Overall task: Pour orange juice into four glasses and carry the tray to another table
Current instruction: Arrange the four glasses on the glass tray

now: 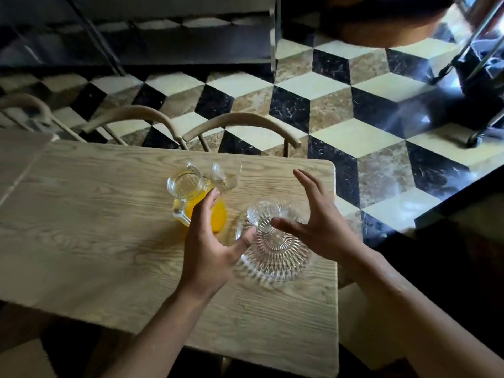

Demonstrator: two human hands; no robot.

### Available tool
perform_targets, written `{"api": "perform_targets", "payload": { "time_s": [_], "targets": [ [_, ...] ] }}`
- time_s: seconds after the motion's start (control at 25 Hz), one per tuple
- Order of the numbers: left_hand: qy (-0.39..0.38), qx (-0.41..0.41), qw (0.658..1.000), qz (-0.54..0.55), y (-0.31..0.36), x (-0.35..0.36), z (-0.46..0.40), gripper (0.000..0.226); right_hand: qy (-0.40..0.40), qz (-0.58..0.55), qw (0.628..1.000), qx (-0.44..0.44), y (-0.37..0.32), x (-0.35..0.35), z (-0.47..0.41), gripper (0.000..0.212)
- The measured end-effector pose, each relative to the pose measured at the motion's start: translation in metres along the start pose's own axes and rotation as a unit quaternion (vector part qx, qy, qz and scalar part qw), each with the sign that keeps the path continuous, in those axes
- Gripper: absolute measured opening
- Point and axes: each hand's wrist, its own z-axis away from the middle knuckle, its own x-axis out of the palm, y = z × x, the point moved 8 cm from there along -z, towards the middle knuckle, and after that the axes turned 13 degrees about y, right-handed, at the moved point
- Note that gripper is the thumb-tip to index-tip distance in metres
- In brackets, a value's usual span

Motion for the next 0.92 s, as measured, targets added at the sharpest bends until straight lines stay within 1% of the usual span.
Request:
{"api": "perform_targets", "payload": {
  "time_s": [0.16, 0.32, 0.44, 0.56, 0.72, 0.8, 0.92],
  "targets": [
    [0.057, 0.026, 0.998, -0.026, 0.022, -0.043, -0.031, 0.096, -0.011, -0.001, 1.000, -0.028, -0.036, 0.003, -0.024, 0.111],
    [0.078, 0.049, 0.994, -0.061, 0.024, -0.076, -0.066, 0.096, -0.018, -0.002, 0.997, -0.069, -0.063, 0.019, -0.049, 0.111],
    [0.092, 0.050, 0.993, -0.049, 0.010, -0.097, -0.100, 0.096, -0.018, 0.006, 0.997, -0.071, -0.071, 0.038, -0.073, 0.113],
    [0.095, 0.032, 0.994, -0.036, -0.018, -0.111, -0.139, 0.098, -0.007, 0.019, 0.999, -0.040, -0.059, 0.055, -0.102, 0.115],
    [0.080, -0.029, 0.996, 0.000, -0.084, -0.115, -0.201, 0.099, -0.038, 0.005, 0.998, 0.049, -0.012, 0.091, -0.134, 0.119],
    [0.054, -0.060, 0.997, 0.010, -0.123, -0.106, -0.226, 0.099, -0.059, -0.001, 0.994, 0.089, 0.017, 0.110, -0.149, 0.114],
    [-0.005, -0.102, 0.995, -0.004, -0.178, -0.079, -0.243, 0.098, -0.088, 0.021, 0.987, 0.131, 0.060, 0.126, -0.168, 0.101]
  ]
}}
